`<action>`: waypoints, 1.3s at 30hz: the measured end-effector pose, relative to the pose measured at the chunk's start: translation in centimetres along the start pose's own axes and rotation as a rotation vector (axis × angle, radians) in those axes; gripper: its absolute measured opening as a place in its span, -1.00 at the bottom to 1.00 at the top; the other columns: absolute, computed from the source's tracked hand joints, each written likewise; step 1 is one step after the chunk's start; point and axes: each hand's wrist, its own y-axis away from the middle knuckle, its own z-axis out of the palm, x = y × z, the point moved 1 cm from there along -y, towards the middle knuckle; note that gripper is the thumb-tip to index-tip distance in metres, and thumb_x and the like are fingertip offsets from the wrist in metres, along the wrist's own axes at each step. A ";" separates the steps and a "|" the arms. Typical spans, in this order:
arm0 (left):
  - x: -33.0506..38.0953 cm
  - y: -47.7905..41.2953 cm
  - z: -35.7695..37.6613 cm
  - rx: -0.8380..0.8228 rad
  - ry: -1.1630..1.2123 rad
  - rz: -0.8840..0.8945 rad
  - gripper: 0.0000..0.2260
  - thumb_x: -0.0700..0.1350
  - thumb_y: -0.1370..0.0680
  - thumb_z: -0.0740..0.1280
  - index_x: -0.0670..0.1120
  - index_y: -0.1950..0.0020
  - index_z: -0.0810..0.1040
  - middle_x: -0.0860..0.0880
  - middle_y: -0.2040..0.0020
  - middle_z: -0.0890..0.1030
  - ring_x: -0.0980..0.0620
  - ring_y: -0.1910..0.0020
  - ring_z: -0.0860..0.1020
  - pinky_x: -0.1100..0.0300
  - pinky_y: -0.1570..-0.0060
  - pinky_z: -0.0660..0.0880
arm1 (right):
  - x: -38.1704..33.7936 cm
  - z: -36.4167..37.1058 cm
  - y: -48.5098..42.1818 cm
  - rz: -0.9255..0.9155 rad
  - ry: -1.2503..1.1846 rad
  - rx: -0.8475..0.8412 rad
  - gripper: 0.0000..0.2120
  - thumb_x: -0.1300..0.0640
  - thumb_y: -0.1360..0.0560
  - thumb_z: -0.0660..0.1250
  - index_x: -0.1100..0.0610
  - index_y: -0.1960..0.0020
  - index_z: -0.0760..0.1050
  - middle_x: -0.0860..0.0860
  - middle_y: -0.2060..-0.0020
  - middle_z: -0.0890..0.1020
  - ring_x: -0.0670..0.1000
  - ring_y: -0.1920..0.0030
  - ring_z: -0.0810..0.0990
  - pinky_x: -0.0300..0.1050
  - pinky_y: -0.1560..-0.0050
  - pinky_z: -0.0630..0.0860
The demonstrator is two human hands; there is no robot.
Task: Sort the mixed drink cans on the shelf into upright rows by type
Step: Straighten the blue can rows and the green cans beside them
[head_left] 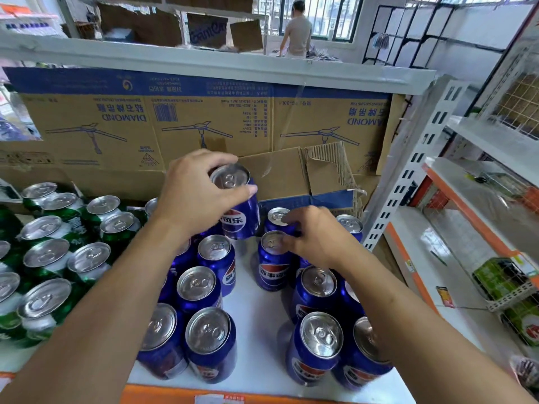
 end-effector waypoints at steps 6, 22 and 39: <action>2.7 2.4 -1.0 -0.099 0.029 0.013 -0.43 0.27 -0.23 0.44 0.01 -0.14 0.65 0.12 0.01 0.61 0.14 0.03 0.54 0.19 0.01 0.46 | 0.9 -0.4 0.4 0.042 -0.109 0.072 -0.69 0.06 -0.51 0.37 0.15 -0.21 0.59 0.06 -0.02 0.67 0.06 -0.04 0.60 -0.13 -0.02 0.50; 2.3 8.0 5.5 -0.507 -0.267 -0.083 -0.47 0.29 -0.33 0.45 0.08 -0.21 0.57 0.04 -0.06 0.54 0.00 -0.07 0.50 -0.01 -0.04 0.50 | 2.4 -1.8 4.5 0.101 0.114 -0.246 -0.56 -0.09 -0.47 0.42 0.09 -0.27 0.50 0.07 -0.16 0.58 0.10 -0.12 0.53 -0.01 -0.11 0.49; 2.0 8.3 6.9 -0.730 -0.331 -0.108 -0.39 0.24 -0.32 0.49 -0.02 -0.26 0.47 0.01 -0.24 0.41 -0.04 -0.19 0.46 0.03 -0.09 0.48 | 3.0 -1.9 5.8 0.101 0.155 -0.325 -0.36 -0.04 -0.50 0.40 -0.06 -0.50 0.24 -0.05 -0.48 0.30 0.07 -0.44 0.32 -0.04 -0.37 0.30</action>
